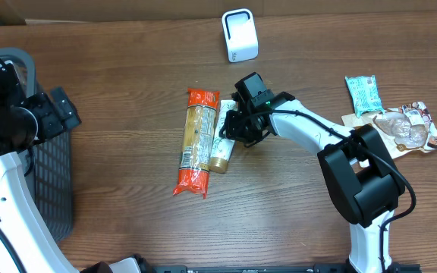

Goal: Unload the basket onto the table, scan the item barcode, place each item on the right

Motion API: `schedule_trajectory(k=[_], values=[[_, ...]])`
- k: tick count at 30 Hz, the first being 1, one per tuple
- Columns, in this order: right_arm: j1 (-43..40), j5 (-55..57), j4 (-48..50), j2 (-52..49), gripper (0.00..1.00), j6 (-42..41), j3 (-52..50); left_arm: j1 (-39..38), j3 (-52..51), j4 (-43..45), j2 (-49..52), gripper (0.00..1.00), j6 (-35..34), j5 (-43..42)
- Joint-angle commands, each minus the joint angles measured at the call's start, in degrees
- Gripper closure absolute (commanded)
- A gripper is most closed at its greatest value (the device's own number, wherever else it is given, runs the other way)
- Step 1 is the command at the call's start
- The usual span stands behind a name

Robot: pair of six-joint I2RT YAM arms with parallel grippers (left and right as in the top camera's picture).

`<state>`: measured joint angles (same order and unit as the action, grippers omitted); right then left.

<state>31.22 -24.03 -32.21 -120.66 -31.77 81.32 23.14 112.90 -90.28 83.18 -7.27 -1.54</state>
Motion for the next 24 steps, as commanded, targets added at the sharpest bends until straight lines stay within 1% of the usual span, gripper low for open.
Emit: schedule_trajectory(k=[1,4,6,7,10,14,15,17,20,22,24], values=[[0.33,-0.28,-0.20,-0.13,0.82,0.04,-0.74,0.09,0.07,0.13,-0.02,0.00,0.85,-0.42],[0.17,-0.52,-0.83,0.11,0.90,0.42,-0.46,0.09,0.07,0.13,-0.02,0.00,0.85,-0.42],[-0.26,-0.50,-1.90,0.83,0.95,2.21,0.26,0.09,0.07,0.11,-0.02,0.00,0.85,-0.44],[-0.76,0.20,-4.02,2.12,0.96,4.59,1.51,0.09,0.07,0.11,-0.02,0.00,0.85,-0.42],[-1.25,5.66,-9.64,5.20,0.96,6.47,4.39,0.09,0.07,0.13,-0.02,0.00,0.85,-0.44],[-0.39,17.05,-18.58,9.31,0.96,7.85,8.87,0.09,0.07,0.13,-0.02,0.00,0.85,-0.44],[0.81,24.17,-22.95,9.99,0.96,7.80,10.75,0.09,0.07,0.13,-0.02,0.00,0.85,-0.42],[2.62,33.66,-27.34,9.99,0.96,7.17,11.87,0.09,0.07,0.13,-0.02,0.00,0.85,-0.42],[5.53,48.81,-32.98,9.35,0.96,3.80,11.85,0.09,0.07,0.13,-0.02,0.00,0.85,-0.42],[6.80,55.01,-35.36,8.50,0.96,3.04,11.76,0.09,0.07,0.13,-0.02,0.01,0.85,-0.42],[7.43,57.07,-36.09,7.41,0.96,3.06,11.76,0.09,0.07,0.11,-0.02,0.00,0.85,-0.42]])
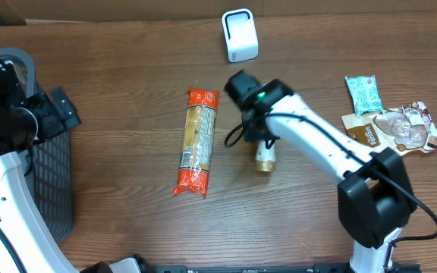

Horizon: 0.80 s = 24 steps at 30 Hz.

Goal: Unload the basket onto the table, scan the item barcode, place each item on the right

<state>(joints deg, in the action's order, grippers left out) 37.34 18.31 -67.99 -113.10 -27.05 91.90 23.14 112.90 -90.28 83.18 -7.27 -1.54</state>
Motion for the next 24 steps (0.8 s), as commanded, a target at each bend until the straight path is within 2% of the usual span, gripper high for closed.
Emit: schedule_trajectory(k=[1,7,11,14,15,16,17,19,20,24], values=[[1.55,14.67,-0.28,-1.09,0.96,-1.64,1.18,0.09,0.07,0.13,-0.02,0.01,0.85,-0.42],[1.55,14.99,-1.31,-6.45,0.96,0.63,1.16,0.09,0.07,0.13,-0.02,0.00,0.85,-0.42],[1.70,15.41,-1.51,-7.21,0.91,1.55,1.18,0.09,0.07,0.13,-0.02,0.00,0.85,-0.42],[2.36,14.60,-1.09,-7.21,0.83,1.99,1.18,0.09,0.07,0.13,-0.02,0.00,0.85,-0.42],[2.49,13.51,-0.85,-7.21,0.74,2.03,1.18,0.09,0.07,0.13,-0.02,0.00,0.85,-0.44],[2.69,9.99,-0.07,-7.21,0.59,2.08,1.18,0.09,0.07,0.13,-0.02,0.00,0.85,-0.42],[2.73,6.34,0.55,-7.21,0.52,3.10,1.18,0.09,0.07,0.13,-0.02,0.00,0.85,-0.42],[2.73,-0.90,1.64,-7.21,0.48,6.82,1.18,0.09,0.07,0.13,-0.02,0.00,0.85,-0.44],[2.82,-8.07,2.71,-7.21,0.48,10.19,1.18,0.09,0.07,0.13,-0.02,0.00,0.85,-0.44],[2.82,-20.17,4.63,-7.19,0.46,14.32,1.18,0.09,0.07,0.13,-0.02,0.00,0.85,-0.44]])
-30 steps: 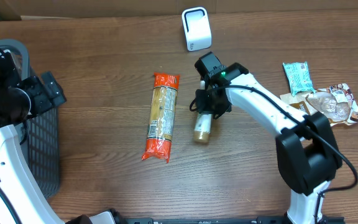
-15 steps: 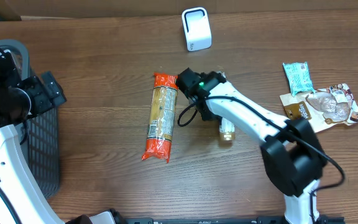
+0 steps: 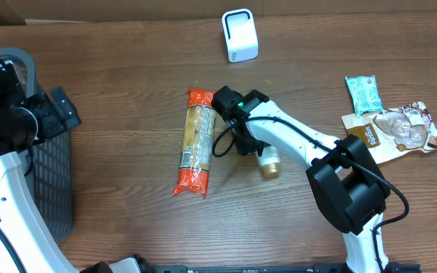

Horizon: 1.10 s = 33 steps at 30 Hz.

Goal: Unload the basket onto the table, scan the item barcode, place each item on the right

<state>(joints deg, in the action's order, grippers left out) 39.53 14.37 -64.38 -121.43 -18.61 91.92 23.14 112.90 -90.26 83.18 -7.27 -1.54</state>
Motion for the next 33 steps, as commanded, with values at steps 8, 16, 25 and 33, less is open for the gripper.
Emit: schedule_trajectory(k=[8,16,25,33], values=[[0.59,-20.94,-1.14,1.62,0.48,6.62,3.43,0.09,0.07,0.11,-0.02,0.01,0.85,-0.44],[0.63,-28.72,-2.58,2.47,0.47,4.87,9.75,0.09,0.07,0.11,-0.02,0.01,0.85,-0.42],[0.83,-31.50,-1.66,2.36,0.52,-4.00,4.11,0.09,0.07,0.11,-0.02,0.00,0.85,-0.42],[0.96,-30.73,-4.11,2.36,0.51,-3.89,-0.07,0.11,0.07,0.11,-0.02,0.00,0.85,-0.44]])
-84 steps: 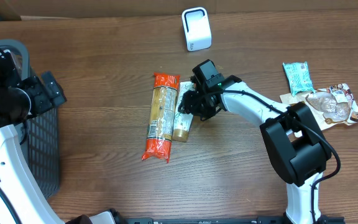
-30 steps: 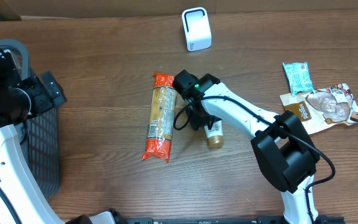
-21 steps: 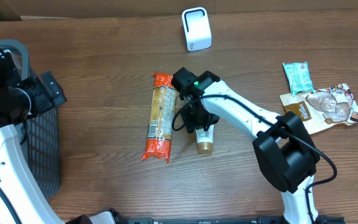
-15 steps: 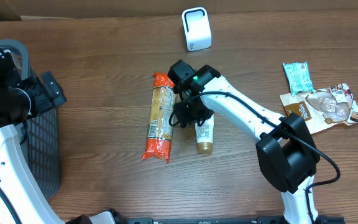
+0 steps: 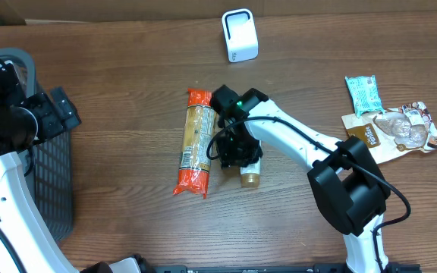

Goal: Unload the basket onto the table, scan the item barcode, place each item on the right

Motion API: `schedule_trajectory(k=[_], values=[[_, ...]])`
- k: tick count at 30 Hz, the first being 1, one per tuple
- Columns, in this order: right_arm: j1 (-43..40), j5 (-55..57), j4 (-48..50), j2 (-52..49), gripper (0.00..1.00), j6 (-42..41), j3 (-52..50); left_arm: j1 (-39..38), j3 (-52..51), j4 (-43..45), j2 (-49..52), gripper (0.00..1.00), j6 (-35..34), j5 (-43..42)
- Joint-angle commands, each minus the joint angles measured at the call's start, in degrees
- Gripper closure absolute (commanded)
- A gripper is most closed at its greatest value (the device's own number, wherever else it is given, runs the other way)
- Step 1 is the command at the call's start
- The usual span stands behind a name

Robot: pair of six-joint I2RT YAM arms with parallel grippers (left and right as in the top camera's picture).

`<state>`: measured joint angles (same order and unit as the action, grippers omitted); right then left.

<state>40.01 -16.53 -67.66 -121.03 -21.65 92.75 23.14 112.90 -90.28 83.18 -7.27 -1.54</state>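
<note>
The item is a small tube with a tan cap [image 5: 249, 178]. It sits right of the orange pasta packet [image 5: 196, 141], cap toward the table's front edge. My right gripper [image 5: 238, 154] is shut on the tube's upper part and hides most of its body; no barcode shows. The white scanner [image 5: 240, 35] stands upright at the back of the table, well behind the tube. My left gripper [image 5: 58, 111] hangs at the far left over the basket, and its fingers are too dark to read.
A dark mesh basket [image 5: 55, 178] stands at the left edge under the left arm. A teal packet [image 5: 364, 92] and a pile of snack wrappers [image 5: 400, 129] lie at the right. Bare wood lies between the scanner and the pasta packet.
The tube has turned in my right gripper. Its cap pointed to the front right and now points straight toward the front edge, a little further left. The left arm has not moved.
The tube first lay against the pasta packet's right side with my right gripper at it. It was then held away from the packet to the right, cap down. It then tilted cap to the front right, and now the cap faces the front edge.
</note>
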Motion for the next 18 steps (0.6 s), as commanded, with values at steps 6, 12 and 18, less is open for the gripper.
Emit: schedule_trajectory(k=[6,12,18], values=[[-1.07,16.26,-8.55,1.97,0.42,-0.96,-1.16,0.09,0.07,0.13,-0.02,0.00,0.85,-0.42],[-9.88,21.88,-7.39,1.97,0.39,-1.07,-1.16,0.09,0.07,0.13,-0.02,0.00,0.85,-0.44],[-19.58,19.10,1.95,1.97,0.39,-0.61,-1.16,0.09,0.07,0.13,-0.02,0.00,0.85,-0.44]])
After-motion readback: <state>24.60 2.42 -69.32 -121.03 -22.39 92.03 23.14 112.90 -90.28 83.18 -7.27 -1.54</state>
